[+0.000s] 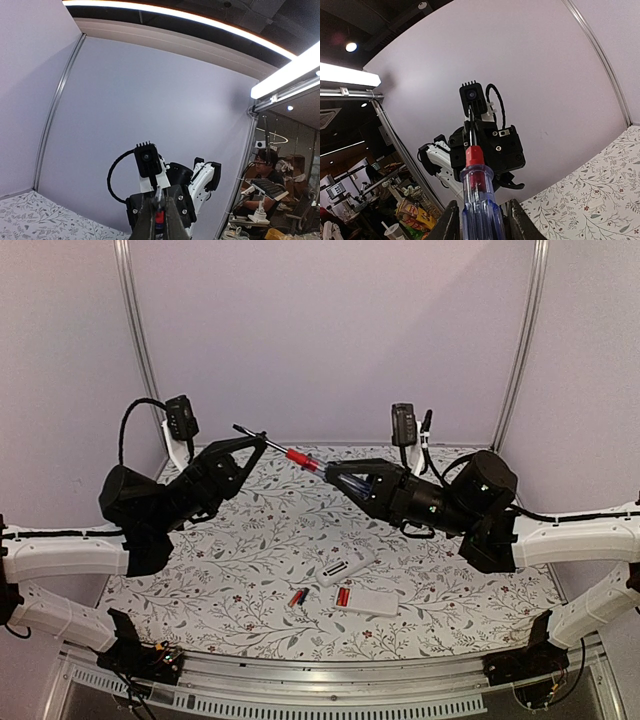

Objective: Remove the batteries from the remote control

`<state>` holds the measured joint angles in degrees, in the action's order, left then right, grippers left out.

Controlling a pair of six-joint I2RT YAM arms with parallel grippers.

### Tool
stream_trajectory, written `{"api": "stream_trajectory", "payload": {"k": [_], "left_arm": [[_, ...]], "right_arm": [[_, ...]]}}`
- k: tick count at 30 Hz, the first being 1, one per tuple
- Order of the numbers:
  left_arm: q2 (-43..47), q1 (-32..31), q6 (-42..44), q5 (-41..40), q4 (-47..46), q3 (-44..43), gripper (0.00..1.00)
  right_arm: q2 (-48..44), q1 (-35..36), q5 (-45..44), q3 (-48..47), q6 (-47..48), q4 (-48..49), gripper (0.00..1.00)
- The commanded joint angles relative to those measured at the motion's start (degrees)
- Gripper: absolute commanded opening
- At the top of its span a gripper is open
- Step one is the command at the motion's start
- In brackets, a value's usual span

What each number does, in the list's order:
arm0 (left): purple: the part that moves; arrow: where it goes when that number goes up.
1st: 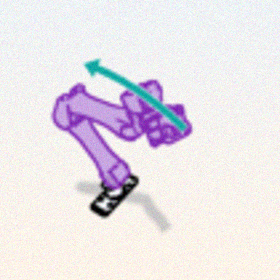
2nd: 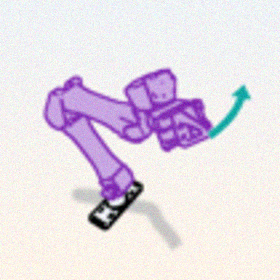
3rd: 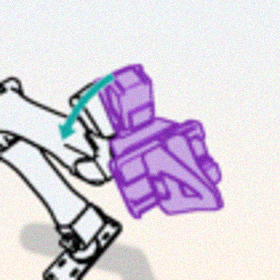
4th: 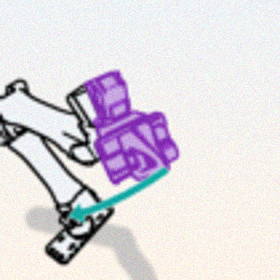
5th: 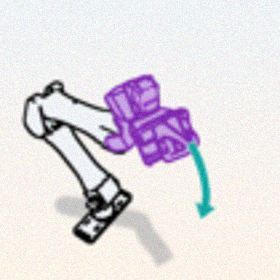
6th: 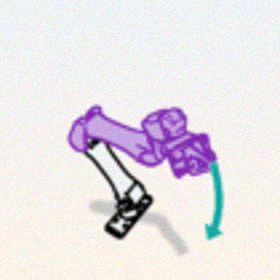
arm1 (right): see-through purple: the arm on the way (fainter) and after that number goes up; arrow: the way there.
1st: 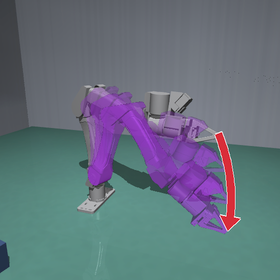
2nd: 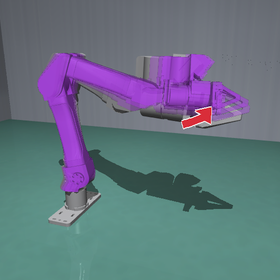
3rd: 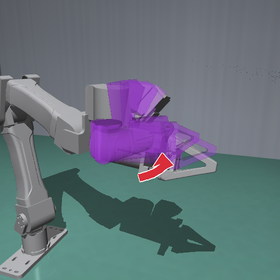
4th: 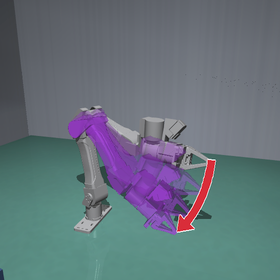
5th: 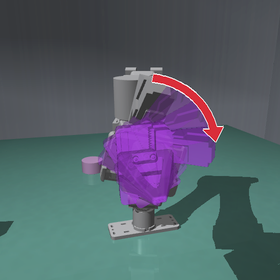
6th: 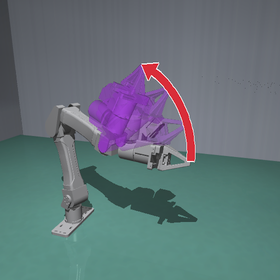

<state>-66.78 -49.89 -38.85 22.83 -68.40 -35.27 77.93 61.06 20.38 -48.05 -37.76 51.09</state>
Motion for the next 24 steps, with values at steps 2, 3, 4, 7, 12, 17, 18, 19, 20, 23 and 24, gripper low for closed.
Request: {"api": "stream_trajectory", "payload": {"k": [2,3,4,7,12,17,18,19,20,23,24], "left_arm": [[-1.14,-0.76,1.09,-1.6,-0.61,0.66,0.0],[-1.22,-0.75,1.14,-1.66,-0.6,0.71,0.0],[-1.32,-0.75,1.12,-1.72,-0.59,0.69,0.0],[-1.55,-0.75,1.12,-1.82,-0.23,0.64,0.0],[-1.49,-0.74,1.14,-2.47,2.8,0.4,0.0],[0.21,-0.79,2.65,-4.74,12.85,0.69,0.41],[0.47,-0.8,2.88,-5.43,16.25,0.44,0.54],[0.46,-0.79,3.29,-5.77,20.74,-0.1,0.66],[0.16,-0.82,3.9,-5.9,25.5,-0.94,0.73],[-2.07,-0.8,3.9,-8.18,37.76,-2.59,0.84],[-3.21,-0.82,3.91,-7.67,39.1,-2.49,0.85]], "right_arm": [[0.32,0.11,1.39,0.59,-0.44,2.16,0.25],[0.17,0.11,1.19,0.67,-0.42,2.15,0.23],[0.11,0.11,0.99,0.75,-0.39,2.1,0.21],[-0.19,0.14,0.45,1.14,-0.15,2.08,0.14],[-1.84,0.12,-3.16,2.86,0.38,1.09,0.01],[-5.92,-0.11,-12.84,3.54,3.11,-10.61,0.0],[-7.55,-0.21,-15.27,3.5,3.97,-14.66,0.0],[-8.87,-0.44,-18.02,3.56,5.05,-18.62,0.0],[-9.91,-0.62,-20.84,3.7,5.61,-22.57,0.0],[-13.9,-1.79,-28.97,4.54,6.16,-34.2,0.0],[-14.73,-2.28,-30.82,4.87,5.95,-37.52,0.0]]}}
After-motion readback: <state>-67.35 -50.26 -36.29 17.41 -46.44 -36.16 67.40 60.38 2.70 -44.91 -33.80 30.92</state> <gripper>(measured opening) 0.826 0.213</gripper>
